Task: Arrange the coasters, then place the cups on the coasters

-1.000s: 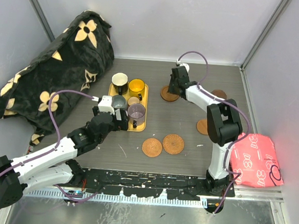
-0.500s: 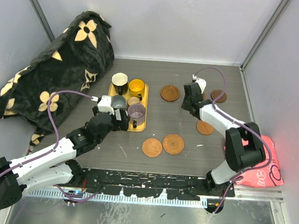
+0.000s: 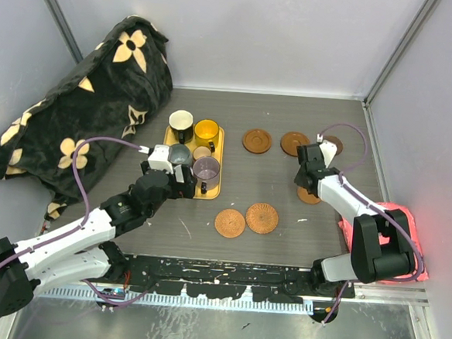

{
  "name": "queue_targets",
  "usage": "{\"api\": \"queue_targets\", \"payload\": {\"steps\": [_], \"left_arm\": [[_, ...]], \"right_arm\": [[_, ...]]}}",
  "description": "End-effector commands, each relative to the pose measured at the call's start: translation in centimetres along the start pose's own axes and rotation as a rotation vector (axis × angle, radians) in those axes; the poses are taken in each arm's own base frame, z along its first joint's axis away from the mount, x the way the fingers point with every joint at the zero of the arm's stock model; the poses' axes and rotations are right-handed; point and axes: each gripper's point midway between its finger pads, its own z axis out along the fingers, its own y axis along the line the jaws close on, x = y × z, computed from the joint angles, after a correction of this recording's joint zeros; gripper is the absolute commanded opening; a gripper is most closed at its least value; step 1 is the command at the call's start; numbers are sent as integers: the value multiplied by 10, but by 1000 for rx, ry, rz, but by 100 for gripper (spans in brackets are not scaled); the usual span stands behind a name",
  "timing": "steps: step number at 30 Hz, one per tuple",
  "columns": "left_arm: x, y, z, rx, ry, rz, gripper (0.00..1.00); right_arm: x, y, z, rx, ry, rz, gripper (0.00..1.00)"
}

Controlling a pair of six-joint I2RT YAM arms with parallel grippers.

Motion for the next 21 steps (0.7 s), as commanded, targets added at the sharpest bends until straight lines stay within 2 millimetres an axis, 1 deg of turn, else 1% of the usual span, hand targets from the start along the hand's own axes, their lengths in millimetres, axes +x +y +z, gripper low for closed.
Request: {"api": "queue_targets", "payload": {"steps": [1, 4, 7, 14, 21], "left_arm": [[-14, -10, 0, 27, -39, -39, 98], [-13, -10, 1, 30, -35, -40, 98], [-13, -11, 1, 33, -36, -41, 98], [-15, -11, 0, 32, -40, -44, 98], [-15, -11, 0, 34, -40, -44, 98]], "right_arm": [[13, -18, 4, 36, 29, 59, 24], [25, -30, 13, 71, 58, 57, 24], [32, -39, 21, 98, 86, 62, 23], [34, -47, 37, 108, 125, 115, 23], [34, -66, 58, 138, 185, 177, 23]]}}
